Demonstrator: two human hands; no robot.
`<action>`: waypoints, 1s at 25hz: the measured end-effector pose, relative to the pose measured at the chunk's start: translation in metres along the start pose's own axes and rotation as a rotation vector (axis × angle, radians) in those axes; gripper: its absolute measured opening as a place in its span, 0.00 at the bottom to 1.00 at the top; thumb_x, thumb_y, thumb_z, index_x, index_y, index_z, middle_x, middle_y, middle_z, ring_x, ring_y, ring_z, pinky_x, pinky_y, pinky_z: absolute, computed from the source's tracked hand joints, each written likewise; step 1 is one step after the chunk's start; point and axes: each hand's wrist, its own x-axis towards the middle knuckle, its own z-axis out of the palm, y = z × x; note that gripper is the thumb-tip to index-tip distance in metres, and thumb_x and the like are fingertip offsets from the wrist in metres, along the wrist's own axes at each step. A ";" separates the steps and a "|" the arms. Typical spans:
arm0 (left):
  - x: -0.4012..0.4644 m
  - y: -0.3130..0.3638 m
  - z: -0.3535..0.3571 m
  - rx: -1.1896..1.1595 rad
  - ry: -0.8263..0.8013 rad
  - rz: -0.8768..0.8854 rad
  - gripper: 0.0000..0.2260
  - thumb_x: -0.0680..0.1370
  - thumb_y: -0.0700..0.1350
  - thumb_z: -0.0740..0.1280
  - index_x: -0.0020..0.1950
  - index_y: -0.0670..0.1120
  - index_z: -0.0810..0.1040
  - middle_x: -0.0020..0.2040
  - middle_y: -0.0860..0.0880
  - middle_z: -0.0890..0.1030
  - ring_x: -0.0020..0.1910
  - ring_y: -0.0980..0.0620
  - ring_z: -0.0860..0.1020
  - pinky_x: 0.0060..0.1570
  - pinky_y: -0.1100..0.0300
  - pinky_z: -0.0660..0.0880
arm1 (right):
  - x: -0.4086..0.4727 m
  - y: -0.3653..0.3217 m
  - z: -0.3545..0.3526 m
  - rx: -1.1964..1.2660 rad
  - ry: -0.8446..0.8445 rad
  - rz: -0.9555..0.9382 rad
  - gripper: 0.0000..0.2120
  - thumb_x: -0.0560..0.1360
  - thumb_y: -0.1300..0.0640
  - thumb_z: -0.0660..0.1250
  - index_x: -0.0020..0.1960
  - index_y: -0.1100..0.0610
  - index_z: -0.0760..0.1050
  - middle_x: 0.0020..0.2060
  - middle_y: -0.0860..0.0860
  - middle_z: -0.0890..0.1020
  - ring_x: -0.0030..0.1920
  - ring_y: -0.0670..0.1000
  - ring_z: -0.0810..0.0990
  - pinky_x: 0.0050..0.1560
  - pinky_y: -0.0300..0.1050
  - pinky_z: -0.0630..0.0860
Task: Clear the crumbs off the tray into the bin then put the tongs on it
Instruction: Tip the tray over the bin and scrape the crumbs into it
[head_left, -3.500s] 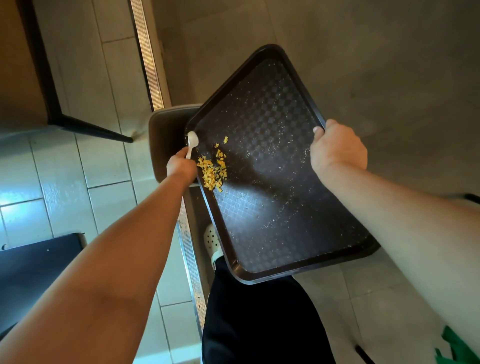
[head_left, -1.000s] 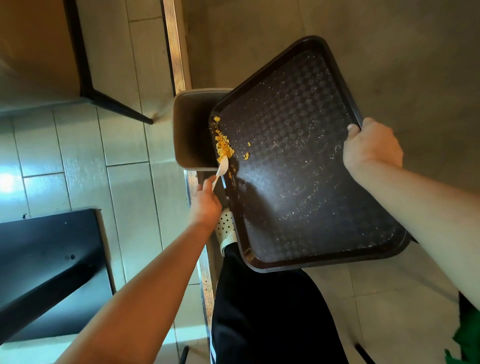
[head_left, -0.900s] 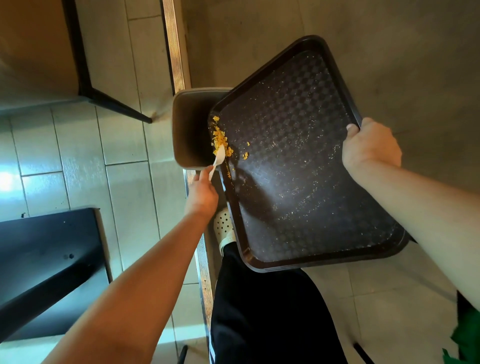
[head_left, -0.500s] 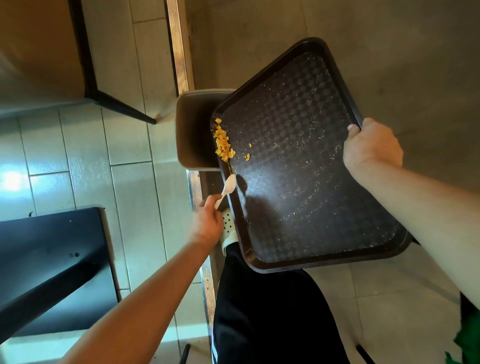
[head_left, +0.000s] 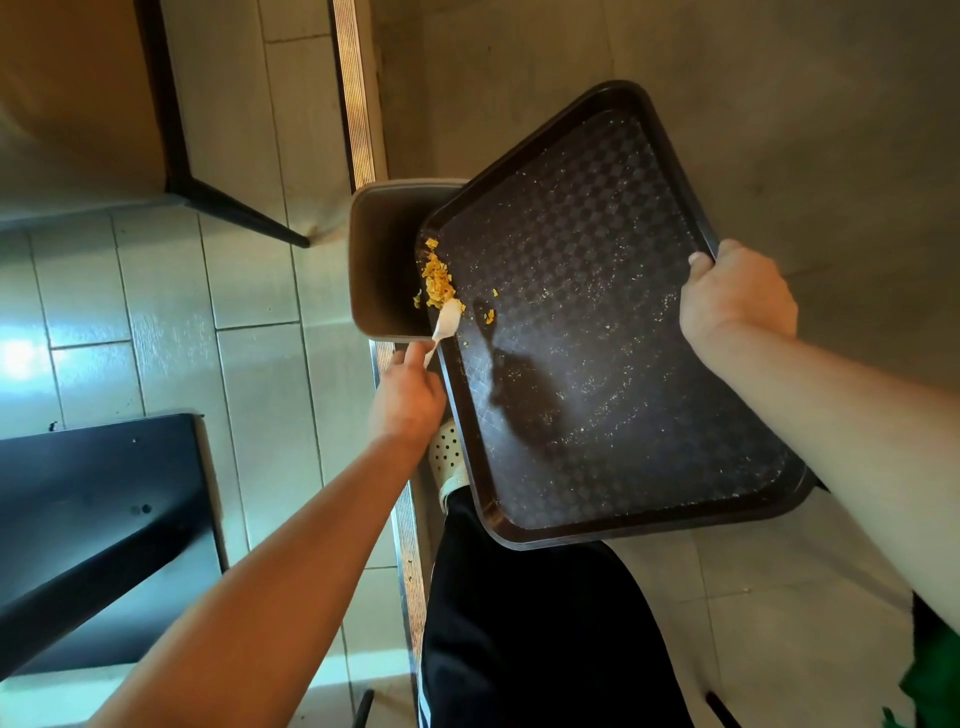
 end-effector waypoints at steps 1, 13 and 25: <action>-0.005 0.000 0.000 0.014 -0.001 0.030 0.15 0.79 0.39 0.57 0.65 0.46 0.71 0.54 0.43 0.77 0.49 0.44 0.78 0.50 0.49 0.78 | 0.000 0.000 0.000 -0.001 0.000 0.000 0.15 0.81 0.51 0.53 0.57 0.61 0.71 0.54 0.62 0.77 0.55 0.64 0.75 0.47 0.51 0.68; -0.016 0.013 0.013 -0.184 -0.004 -0.070 0.15 0.80 0.38 0.55 0.66 0.46 0.69 0.56 0.42 0.76 0.44 0.51 0.76 0.45 0.58 0.74 | 0.000 -0.004 0.000 -0.002 0.006 -0.001 0.15 0.81 0.51 0.53 0.56 0.61 0.71 0.54 0.62 0.77 0.55 0.65 0.75 0.46 0.50 0.67; 0.002 -0.006 0.018 -0.178 -0.051 -0.159 0.17 0.80 0.37 0.53 0.67 0.47 0.67 0.58 0.41 0.75 0.54 0.44 0.77 0.53 0.50 0.75 | -0.001 -0.004 0.002 0.003 0.017 -0.009 0.15 0.81 0.52 0.53 0.55 0.61 0.72 0.53 0.62 0.78 0.54 0.64 0.75 0.44 0.48 0.64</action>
